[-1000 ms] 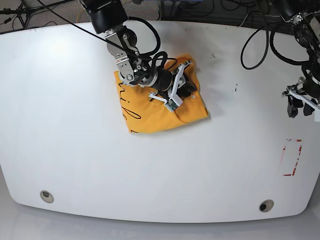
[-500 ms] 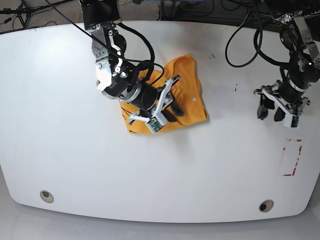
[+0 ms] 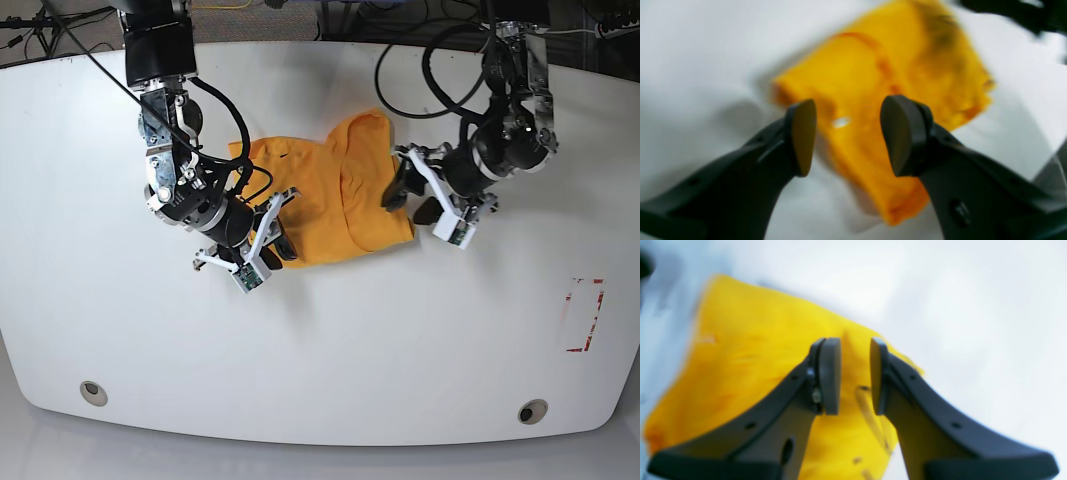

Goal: Fold the T-shirt properly
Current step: 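Grasp the bundle's edges with both grippers and fold it over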

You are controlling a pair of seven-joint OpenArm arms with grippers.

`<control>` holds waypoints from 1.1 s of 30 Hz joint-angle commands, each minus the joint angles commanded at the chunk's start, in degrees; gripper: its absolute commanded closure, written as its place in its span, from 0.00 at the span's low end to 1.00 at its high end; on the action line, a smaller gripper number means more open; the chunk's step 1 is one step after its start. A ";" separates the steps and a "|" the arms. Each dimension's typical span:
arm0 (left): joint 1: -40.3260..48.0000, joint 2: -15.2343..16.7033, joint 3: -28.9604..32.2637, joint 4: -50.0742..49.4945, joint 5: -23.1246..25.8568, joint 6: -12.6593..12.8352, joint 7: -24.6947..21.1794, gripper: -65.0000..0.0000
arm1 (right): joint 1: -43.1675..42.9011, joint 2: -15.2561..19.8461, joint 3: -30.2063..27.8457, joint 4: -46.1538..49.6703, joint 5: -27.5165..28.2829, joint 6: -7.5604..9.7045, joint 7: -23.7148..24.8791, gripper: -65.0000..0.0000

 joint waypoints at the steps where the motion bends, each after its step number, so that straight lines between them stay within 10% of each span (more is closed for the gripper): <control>1: 0.44 0.35 0.88 -0.18 0.00 0.09 0.00 0.50 | 0.00 0.35 -0.09 -1.23 0.00 0.00 1.23 0.78; 13: 1.93 -3.16 6.95 -1.49 0.00 4.84 0.18 0.50 | 0.18 2.46 -0.09 -19.60 -0.09 7.82 17.49 0.79; 20: 1.23 -9.58 8.26 -8.00 0.00 4.66 -0.18 0.50 | -6.59 2.73 0.09 -19.69 0.00 7.82 21.54 0.79; 33: -14.51 -11.34 13.36 -28.22 0.00 4.57 -6.24 0.50 | -18.11 3.34 0.18 -13.36 0.18 7.56 24.88 0.79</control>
